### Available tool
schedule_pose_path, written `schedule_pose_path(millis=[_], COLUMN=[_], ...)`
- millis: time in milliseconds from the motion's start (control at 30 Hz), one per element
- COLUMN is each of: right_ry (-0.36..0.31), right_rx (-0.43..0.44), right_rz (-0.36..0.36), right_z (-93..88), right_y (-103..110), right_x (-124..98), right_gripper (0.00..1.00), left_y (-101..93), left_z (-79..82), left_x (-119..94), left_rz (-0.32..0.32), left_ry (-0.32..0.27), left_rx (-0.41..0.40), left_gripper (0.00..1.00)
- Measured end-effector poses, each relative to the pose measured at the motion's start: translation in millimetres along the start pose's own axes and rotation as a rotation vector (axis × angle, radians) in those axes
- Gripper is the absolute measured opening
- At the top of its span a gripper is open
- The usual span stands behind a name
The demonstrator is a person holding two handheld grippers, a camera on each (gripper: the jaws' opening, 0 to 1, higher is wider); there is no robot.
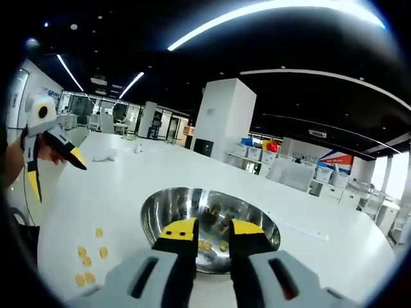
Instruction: Pick up the QQ candy scattered on the table and place it into the stainless steel bowl on the table
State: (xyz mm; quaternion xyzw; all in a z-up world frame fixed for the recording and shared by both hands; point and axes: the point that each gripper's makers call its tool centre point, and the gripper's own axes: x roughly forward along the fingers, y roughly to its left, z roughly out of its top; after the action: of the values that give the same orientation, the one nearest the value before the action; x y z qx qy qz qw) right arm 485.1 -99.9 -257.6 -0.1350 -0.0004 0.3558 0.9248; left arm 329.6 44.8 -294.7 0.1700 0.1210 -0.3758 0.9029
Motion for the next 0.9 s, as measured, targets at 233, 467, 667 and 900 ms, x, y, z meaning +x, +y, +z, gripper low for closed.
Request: schedule_pose_path(millis=[233,467,667,900], right_ry=[-0.059,-0.145,-0.219,-0.236], right_rx=[-0.003,-0.016,-0.009,-0.026], right_rz=[-0.007,-0.013,0.038,0.101], right_z=[23.1,66.1,96.1,100.8], right_y=[-4,-3,15,47], right_x=[-9,-31,-57,-82], right_gripper=[0.18,0.20,0.20,0.20], left_y=[-0.7,-2.6,-2.4,-3.5], left_z=[1.8,4.2,6.0,6.8], left_x=[1,3,2,3], left_rz=[-0.003,-0.008,-0.005,-0.007], left_ry=[0.000,0.001,-0.003,-0.003], left_rx=[0.005,0.012,0.013,0.015], left_gripper=[0.70,0.70,0.70,0.70])
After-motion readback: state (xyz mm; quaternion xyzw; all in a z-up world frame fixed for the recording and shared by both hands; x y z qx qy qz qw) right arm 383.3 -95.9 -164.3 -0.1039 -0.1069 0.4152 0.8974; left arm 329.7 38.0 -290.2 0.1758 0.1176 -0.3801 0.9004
